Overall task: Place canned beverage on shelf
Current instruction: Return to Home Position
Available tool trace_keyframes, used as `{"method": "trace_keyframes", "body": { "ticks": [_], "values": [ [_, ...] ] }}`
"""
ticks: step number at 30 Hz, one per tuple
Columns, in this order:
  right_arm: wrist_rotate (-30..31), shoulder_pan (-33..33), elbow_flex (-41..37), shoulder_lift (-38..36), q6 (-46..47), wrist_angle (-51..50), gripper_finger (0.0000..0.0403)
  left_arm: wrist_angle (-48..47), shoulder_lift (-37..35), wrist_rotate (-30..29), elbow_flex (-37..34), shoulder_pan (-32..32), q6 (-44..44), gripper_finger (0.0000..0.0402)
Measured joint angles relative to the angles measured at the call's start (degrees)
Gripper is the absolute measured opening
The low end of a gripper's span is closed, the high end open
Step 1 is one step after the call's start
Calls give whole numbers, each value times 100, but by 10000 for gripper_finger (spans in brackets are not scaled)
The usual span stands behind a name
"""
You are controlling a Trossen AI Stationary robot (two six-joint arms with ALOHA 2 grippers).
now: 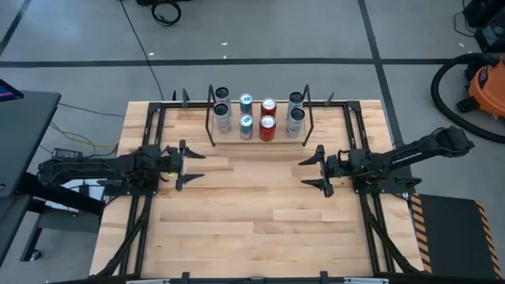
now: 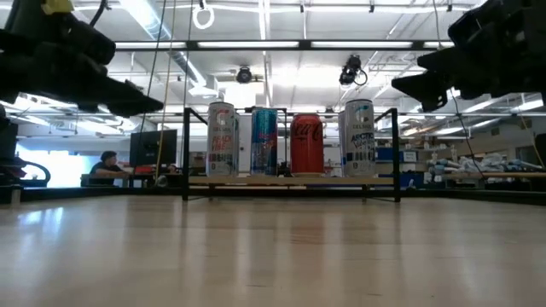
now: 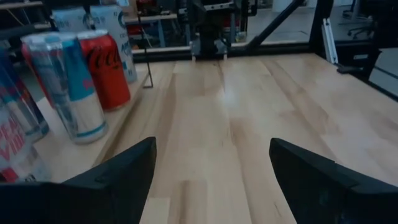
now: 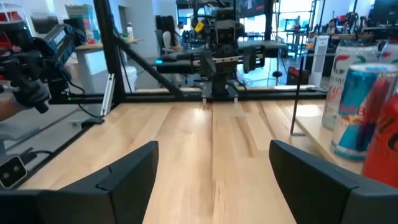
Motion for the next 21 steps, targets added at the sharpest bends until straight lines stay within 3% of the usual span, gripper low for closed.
{"method": "trace_keyframes", "body": {
  "ticks": [12, 21],
  "values": [
    [6, 0, -86, 24, 37, -53, 315, -41, 4, 1, -154, -2, -22, 315],
    [6, 0, -86, 433, 78, -160, 315, -293, 7, 1, -158, 0, 127, 315]
  ]
}}
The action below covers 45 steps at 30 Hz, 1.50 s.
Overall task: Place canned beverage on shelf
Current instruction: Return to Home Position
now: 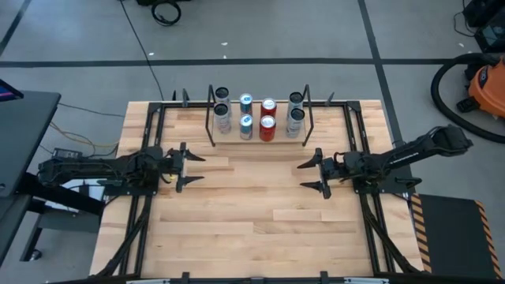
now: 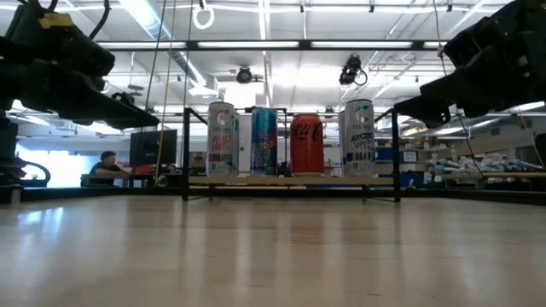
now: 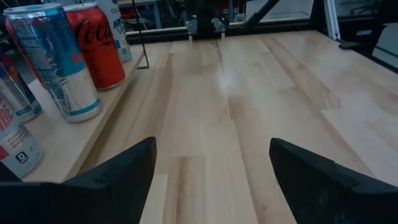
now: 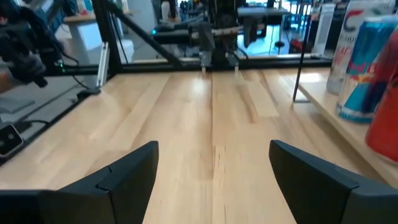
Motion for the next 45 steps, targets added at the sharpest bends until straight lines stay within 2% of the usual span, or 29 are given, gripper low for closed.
{"method": "trace_keyframes", "body": {
  "ticks": [25, 28, 34, 45],
  "values": [
    [-22, 0, 0, 116, 3, -6, 315, -35, 2, -20, -5, 0, -2, 315],
    [-23, 0, 0, -168, 3, 7, 315, -14, 2, -20, -5, 0, 0, 315],
    [-23, 0, 0, -1315, 3, 28, 315, -20, -7, -20, -5, 0, 0, 315],
    [-22, -2, 0, -2906, 4, 26, 315, -42, -93, -20, -7, 0, -2, 315]
  ]
}}
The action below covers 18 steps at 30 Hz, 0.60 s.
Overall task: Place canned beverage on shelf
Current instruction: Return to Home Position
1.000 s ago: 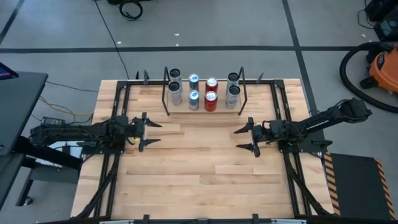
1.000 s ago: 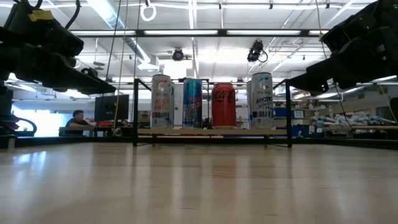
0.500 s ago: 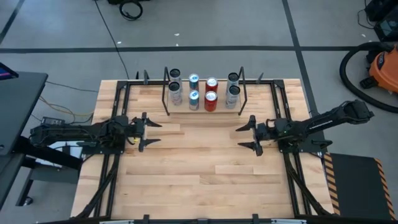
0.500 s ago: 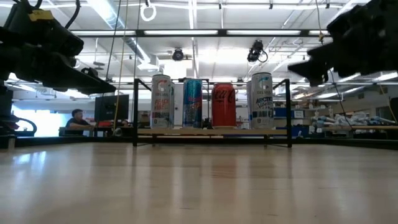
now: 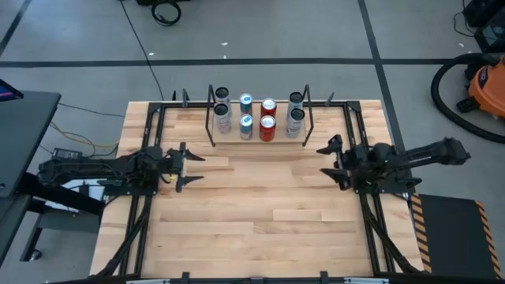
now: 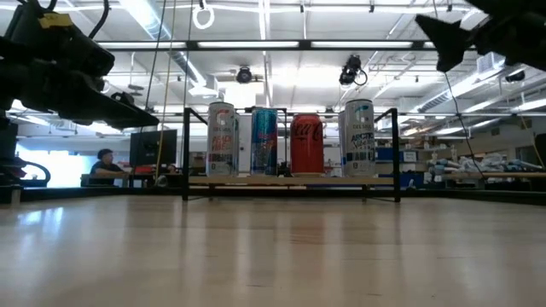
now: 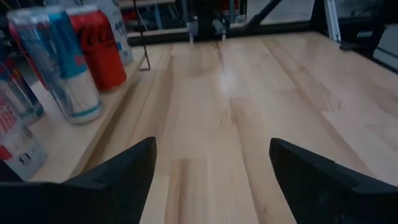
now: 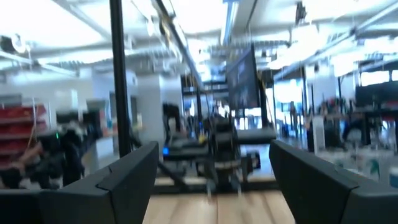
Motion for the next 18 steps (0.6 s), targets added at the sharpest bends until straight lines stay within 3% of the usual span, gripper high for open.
{"method": "trace_keyframes", "body": {
  "ticks": [18],
  "values": [
    [1, -2, 0, -1420, -1, -7, 315, 9, -1635, 0, -2, 0, 2, 315]
  ]
}}
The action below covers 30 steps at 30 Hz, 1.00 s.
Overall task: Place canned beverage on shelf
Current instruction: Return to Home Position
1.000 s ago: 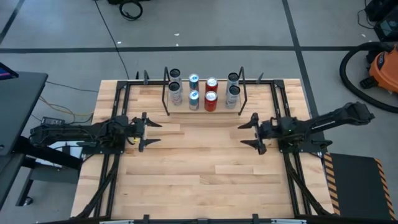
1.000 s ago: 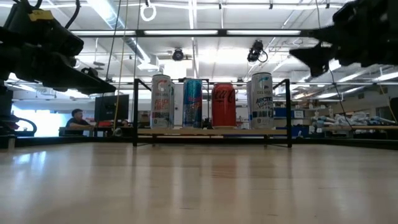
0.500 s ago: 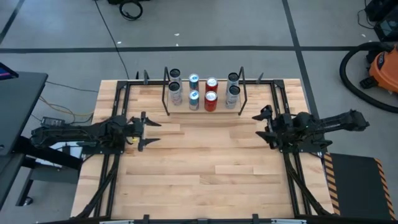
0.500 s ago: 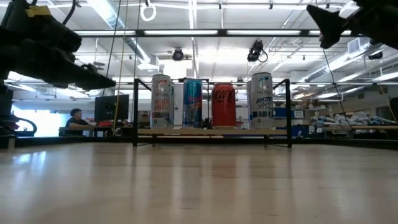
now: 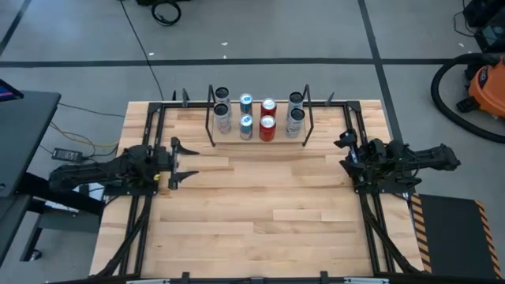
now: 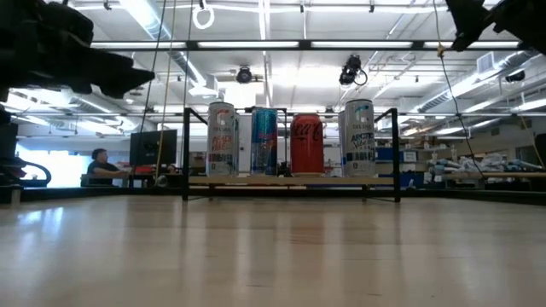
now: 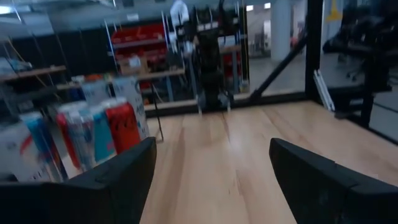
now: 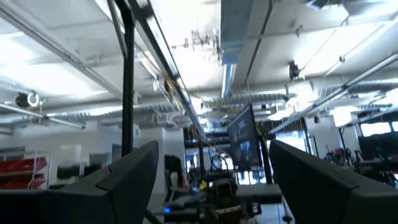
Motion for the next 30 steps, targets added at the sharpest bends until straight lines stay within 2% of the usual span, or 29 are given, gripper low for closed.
{"method": "trace_keyframes", "body": {
  "ticks": [7, 13, 30],
  "values": [
    [0, 0, 0, -458, 0, 1, 315, 27, -597, 2, 0, 0, 0, 315],
    [0, -107, 0, -693, 1, -5, 315, -1, -579, 0, 0, -35, 0, 315],
    [0, -485, 0, -686, 1, 4, 315, 2, -574, 0, 0, -37, -1, 315]
  ]
}}
